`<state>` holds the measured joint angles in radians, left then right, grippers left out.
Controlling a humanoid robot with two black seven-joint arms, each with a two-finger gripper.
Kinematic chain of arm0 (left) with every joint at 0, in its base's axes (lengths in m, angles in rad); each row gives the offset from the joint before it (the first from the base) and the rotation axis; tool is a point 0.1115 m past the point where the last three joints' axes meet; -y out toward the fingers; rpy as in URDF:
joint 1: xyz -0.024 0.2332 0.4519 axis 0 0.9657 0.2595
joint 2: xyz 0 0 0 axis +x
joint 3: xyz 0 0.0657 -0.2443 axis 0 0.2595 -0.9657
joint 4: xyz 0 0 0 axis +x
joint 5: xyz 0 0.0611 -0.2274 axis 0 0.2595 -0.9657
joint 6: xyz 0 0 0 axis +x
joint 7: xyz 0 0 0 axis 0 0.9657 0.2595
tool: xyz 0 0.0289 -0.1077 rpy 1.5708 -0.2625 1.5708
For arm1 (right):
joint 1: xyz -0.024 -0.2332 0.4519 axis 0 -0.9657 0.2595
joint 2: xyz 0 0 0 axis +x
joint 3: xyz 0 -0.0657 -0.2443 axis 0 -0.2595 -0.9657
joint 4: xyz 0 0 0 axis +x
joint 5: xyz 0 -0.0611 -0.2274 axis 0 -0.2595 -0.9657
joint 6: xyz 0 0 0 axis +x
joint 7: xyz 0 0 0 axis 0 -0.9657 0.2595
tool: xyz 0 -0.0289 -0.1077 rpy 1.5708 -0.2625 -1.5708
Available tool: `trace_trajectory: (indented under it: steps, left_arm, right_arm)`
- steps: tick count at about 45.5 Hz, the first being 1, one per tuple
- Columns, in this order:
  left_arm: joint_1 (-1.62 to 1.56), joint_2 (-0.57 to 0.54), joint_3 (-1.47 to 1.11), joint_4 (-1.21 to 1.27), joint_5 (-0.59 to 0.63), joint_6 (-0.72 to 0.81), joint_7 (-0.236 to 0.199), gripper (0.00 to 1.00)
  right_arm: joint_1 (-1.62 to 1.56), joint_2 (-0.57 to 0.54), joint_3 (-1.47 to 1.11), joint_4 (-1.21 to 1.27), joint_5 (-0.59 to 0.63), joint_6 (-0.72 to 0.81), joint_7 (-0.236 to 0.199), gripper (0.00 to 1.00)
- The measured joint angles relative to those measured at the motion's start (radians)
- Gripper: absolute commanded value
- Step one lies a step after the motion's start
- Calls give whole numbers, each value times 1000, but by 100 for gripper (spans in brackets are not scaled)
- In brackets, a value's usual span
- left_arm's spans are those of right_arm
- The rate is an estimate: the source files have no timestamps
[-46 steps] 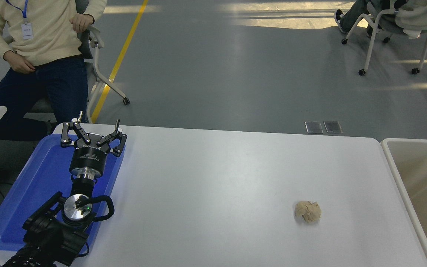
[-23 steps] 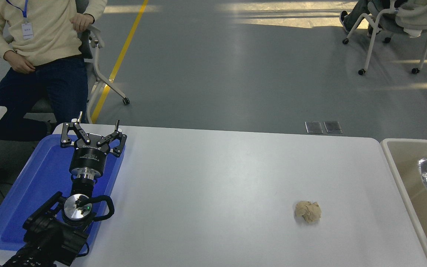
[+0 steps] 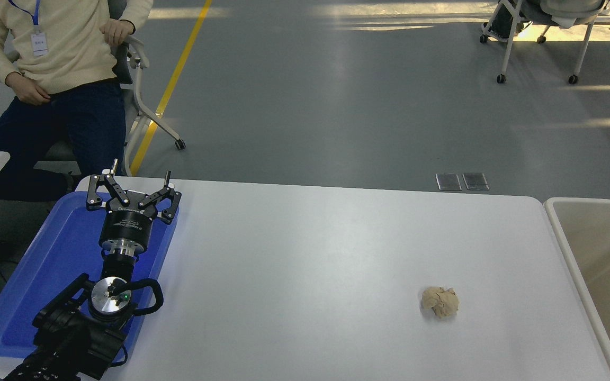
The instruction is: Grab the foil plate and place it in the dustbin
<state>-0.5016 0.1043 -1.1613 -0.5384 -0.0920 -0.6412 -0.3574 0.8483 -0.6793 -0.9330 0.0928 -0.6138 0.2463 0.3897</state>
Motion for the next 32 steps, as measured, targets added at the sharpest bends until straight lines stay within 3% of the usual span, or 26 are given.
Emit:
trace_trajectory:
  steps: [21,32]
  left_arm:
    - [0,0,0,0,0,-2,0,100]
    - [0,0,0,0,0,-2,0,100]
  right_arm:
    - [201,43,3,78,14,142,7,99]
    - [388,38,2,263,15,209,-20,99]
